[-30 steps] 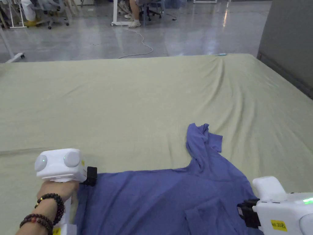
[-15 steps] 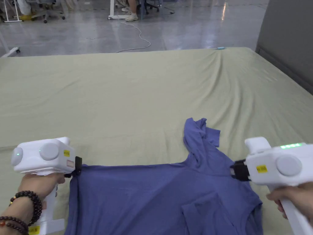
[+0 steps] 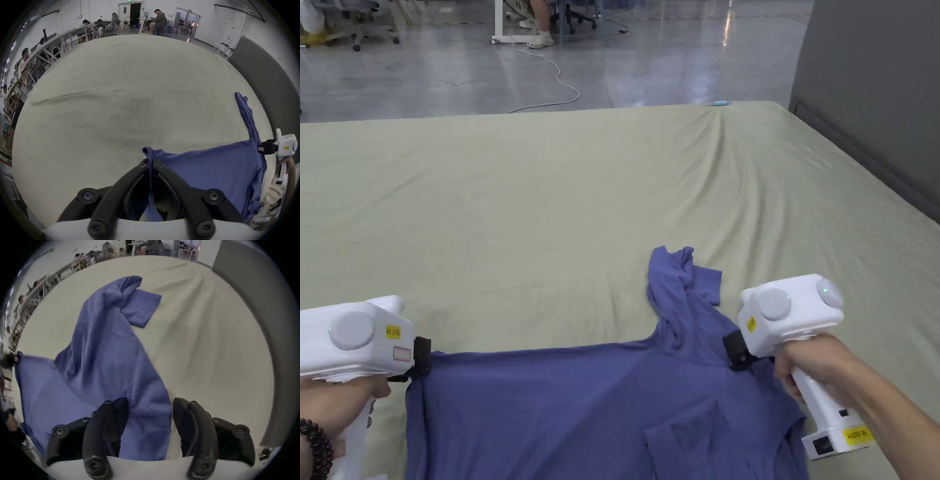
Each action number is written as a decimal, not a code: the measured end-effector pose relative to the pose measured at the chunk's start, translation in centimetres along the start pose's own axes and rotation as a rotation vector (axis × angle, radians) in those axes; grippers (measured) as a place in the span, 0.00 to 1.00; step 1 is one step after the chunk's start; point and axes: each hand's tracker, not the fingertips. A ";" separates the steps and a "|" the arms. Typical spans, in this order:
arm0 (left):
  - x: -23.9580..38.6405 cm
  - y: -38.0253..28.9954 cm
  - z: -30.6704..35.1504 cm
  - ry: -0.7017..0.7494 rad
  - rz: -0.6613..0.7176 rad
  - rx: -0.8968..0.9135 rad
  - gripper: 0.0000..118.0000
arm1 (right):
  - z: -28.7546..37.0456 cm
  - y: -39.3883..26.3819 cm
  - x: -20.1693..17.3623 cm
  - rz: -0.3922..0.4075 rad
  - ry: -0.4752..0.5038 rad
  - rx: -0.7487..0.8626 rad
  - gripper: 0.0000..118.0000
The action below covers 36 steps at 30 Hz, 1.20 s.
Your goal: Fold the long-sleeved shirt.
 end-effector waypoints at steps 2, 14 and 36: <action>0.0 0.0 0.0 -0.004 0.005 -0.001 0.00 | 0.6 -0.4 -1.1 0.039 -0.009 0.021 0.28; 0.2 1.1 6.4 -0.067 0.040 0.130 0.00 | 11.5 0.4 1.3 0.032 0.082 0.266 0.00; 5.1 24.9 41.5 -0.191 0.094 0.783 0.00 | 53.5 21.2 7.5 -0.047 -0.146 0.992 0.00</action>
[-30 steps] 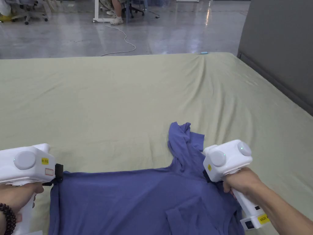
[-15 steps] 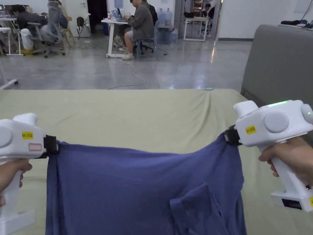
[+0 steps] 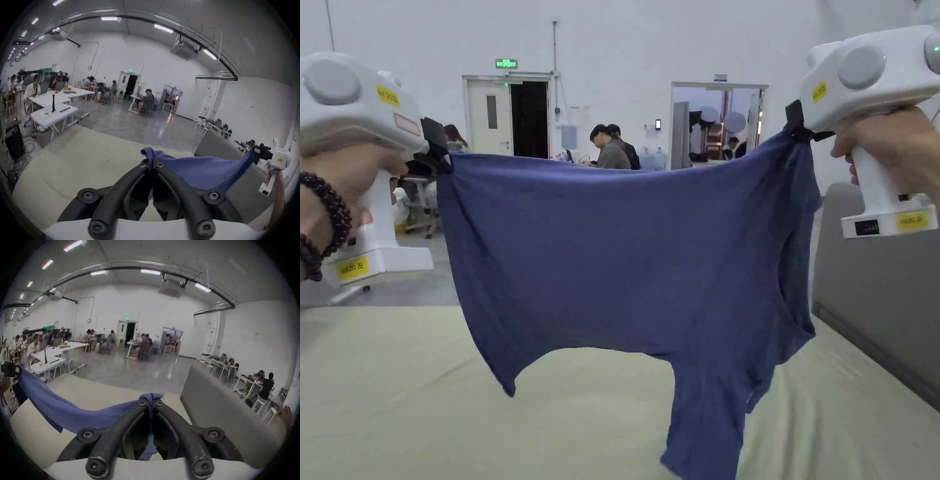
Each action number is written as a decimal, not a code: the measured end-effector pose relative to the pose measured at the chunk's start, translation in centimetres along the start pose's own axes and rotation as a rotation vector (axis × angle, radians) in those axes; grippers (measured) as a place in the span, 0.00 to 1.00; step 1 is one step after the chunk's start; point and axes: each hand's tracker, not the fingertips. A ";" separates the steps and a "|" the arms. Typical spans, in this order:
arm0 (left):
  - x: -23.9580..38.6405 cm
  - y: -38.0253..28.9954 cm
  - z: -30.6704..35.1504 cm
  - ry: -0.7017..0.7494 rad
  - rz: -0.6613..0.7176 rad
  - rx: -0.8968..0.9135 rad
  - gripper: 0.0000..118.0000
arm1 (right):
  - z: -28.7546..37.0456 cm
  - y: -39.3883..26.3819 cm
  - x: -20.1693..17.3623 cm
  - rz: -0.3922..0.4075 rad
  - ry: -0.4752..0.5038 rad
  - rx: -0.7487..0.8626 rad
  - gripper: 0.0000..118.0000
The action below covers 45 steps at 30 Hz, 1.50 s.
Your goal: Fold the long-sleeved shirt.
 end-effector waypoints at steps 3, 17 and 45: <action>1.4 2.0 0.4 0.003 -0.001 0.020 0.00 | -0.1 2.6 0.7 -0.027 -0.042 0.034 0.00; 2.0 1.1 0.4 0.026 -0.043 0.024 0.00 | -1.8 1.1 1.5 -0.085 -0.011 0.072 0.00; -7.2 -26.9 7.9 0.077 -0.141 -0.317 0.00 | 9.6 -30.1 -3.4 -0.063 0.223 -0.297 0.00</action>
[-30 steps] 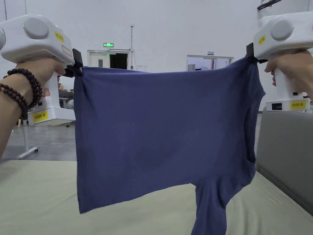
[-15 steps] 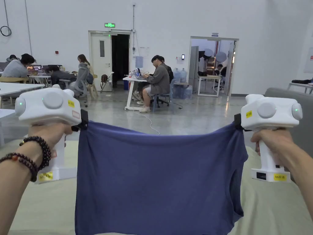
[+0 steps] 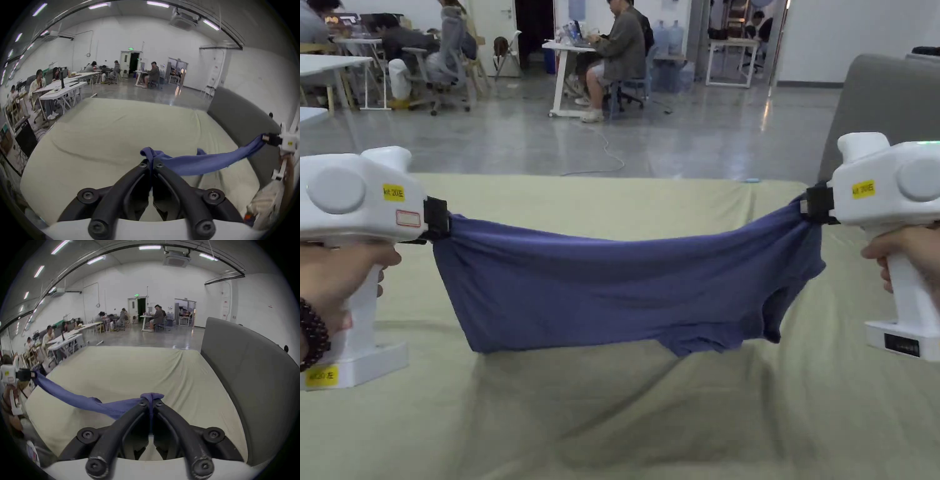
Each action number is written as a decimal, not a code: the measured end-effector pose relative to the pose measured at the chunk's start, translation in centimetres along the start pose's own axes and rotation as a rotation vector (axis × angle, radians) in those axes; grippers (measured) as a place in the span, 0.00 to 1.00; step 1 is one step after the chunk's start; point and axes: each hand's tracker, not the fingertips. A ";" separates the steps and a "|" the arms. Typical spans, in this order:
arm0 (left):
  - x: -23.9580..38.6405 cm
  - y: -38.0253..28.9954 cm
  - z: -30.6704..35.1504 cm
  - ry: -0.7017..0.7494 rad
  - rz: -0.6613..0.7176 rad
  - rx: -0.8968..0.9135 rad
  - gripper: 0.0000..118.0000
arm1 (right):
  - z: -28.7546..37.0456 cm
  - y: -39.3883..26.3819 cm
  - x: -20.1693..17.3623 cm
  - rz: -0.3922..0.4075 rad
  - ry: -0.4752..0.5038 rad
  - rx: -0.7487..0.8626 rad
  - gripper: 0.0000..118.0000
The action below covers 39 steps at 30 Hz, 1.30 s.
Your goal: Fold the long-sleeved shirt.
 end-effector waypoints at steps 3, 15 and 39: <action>-0.3 -5.1 1.7 -0.039 0.009 -0.097 0.00 | 1.6 -6.1 -0.4 0.002 0.051 -0.103 0.00; 0.0 -25.8 5.2 0.081 -0.094 -0.395 0.00 | 5.4 -29.4 -1.6 -0.004 0.100 -0.475 0.00; 1.3 -24.1 7.8 0.076 -0.165 -0.286 0.00 | 6.0 -26.7 -2.5 0.045 0.031 -0.445 0.00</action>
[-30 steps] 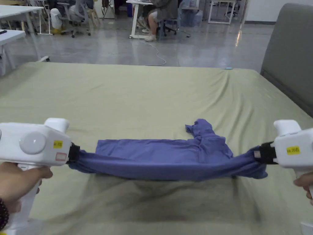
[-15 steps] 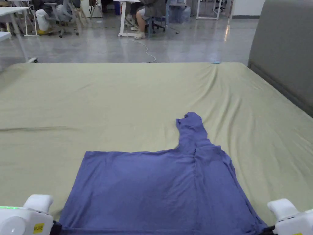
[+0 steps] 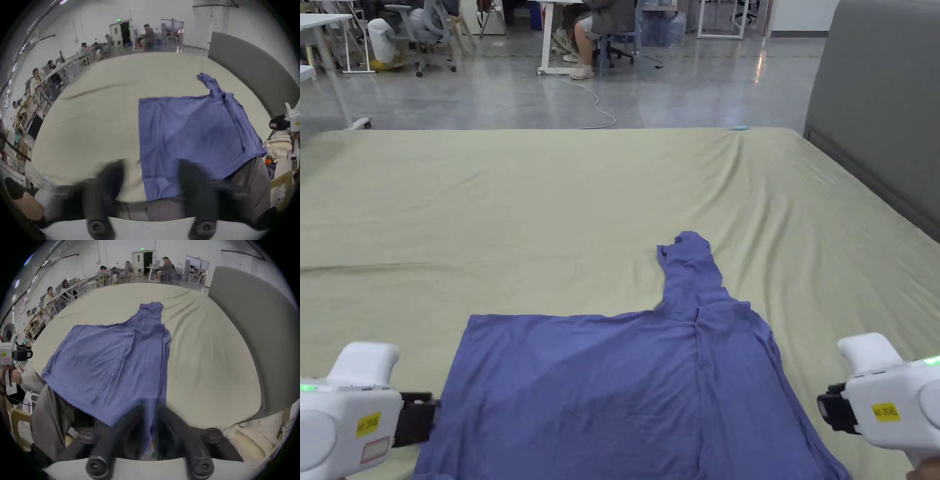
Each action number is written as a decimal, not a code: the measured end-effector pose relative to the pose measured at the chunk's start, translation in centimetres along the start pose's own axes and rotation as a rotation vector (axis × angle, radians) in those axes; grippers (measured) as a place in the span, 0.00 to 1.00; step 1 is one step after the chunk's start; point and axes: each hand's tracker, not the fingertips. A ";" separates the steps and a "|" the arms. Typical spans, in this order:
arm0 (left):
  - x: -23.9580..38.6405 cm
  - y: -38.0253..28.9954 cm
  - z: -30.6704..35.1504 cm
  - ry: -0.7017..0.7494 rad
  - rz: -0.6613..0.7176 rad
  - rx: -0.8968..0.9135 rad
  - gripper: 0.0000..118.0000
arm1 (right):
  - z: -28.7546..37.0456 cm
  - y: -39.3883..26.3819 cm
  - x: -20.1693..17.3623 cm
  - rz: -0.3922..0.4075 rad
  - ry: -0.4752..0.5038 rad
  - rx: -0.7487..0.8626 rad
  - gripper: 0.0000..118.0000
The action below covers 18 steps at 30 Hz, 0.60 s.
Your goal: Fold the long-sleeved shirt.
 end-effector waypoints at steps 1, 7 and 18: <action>0.4 0.9 -0.5 0.018 -0.009 0.003 0.00 | -0.3 0.7 0.0 -0.007 0.009 0.019 0.00; 2.1 7.9 -4.6 -0.012 -0.024 0.056 0.00 | -3.6 9.4 -0.4 -0.004 0.091 0.080 0.00; 1.8 13.0 -16.1 -0.054 0.028 -0.025 0.00 | -23.3 33.6 3.1 -0.112 0.028 0.066 0.78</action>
